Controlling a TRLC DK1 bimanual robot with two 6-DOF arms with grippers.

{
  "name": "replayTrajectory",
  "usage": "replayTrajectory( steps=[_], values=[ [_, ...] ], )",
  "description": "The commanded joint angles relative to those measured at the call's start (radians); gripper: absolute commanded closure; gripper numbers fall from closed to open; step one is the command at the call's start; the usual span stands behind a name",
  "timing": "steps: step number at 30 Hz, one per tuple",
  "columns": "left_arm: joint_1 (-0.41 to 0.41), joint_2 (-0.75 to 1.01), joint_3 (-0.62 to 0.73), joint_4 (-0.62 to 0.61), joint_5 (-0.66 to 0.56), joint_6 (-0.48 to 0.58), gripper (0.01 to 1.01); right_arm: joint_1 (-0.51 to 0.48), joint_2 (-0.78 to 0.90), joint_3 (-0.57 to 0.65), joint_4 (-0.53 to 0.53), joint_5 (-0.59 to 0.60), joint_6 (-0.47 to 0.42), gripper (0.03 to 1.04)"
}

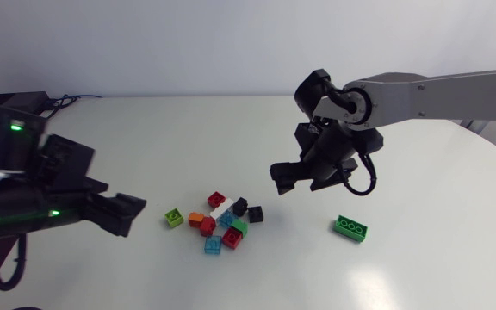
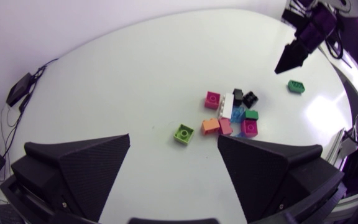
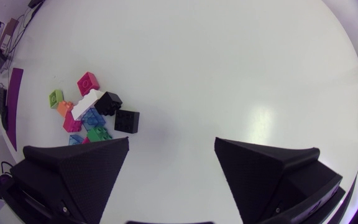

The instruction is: Sort duplo bricks by size, large to the right and small to the left

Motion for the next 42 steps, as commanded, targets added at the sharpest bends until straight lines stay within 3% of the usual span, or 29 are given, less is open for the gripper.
replayTrajectory(
  steps=[1, 5, 8, 13, 28, 29, 31, 34, 35, 42],
  values=[
    [-0.023, 0.148, -0.050, 0.054, 0.002, 0.095, 0.044, 0.002, 0.014, -0.018, -0.024, 0.001, 0.031, 0.06],
    [0.007, 0.422, -0.007, 0.088, 0.019, 0.227, 0.044, -0.003, -0.046, -0.061, -0.031, -0.003, 0.023, 0.06],
    [0.010, 0.530, -0.003, 0.108, 0.051, 0.282, 0.044, -0.013, -0.095, -0.089, -0.039, -0.001, 0.011, 0.06],
    [0.005, 0.582, 0.013, 0.217, 0.054, 0.297, 0.044, -0.043, -0.129, -0.093, -0.065, -0.003, -0.011, 0.06],
    [0.019, 0.864, 0.188, 0.275, 0.079, 0.323, 0.046, -0.067, -0.172, -0.099, -0.090, -0.004, -0.025, 0.06],
    [0.023, 0.875, 0.195, 0.275, 0.080, 0.313, 0.069, -0.072, -0.173, -0.099, -0.093, -0.004, -0.026, 0.06],
    [0.039, 0.892, 0.211, 0.267, 0.079, 0.294, 0.230, -0.079, -0.176, -0.099, -0.094, -0.010, -0.028, 0.06],
    [0.062, 0.884, 0.206, 0.264, 0.079, 0.296, 0.690, -0.084, -0.182, -0.107, -0.094, -0.024, -0.028, 0.07],
    [0.074, 0.872, 0.200, 0.261, 0.077, 0.296, 0.777, -0.084, -0.186, -0.110, -0.094, -0.024, -0.028, 0.07],
    [0.142, 0.658, 0.053, 0.248, 0.079, 0.340, 0.803, -0.084, -0.198, -0.125, -0.097, -0.024, -0.029, 0.07]
  ],
)
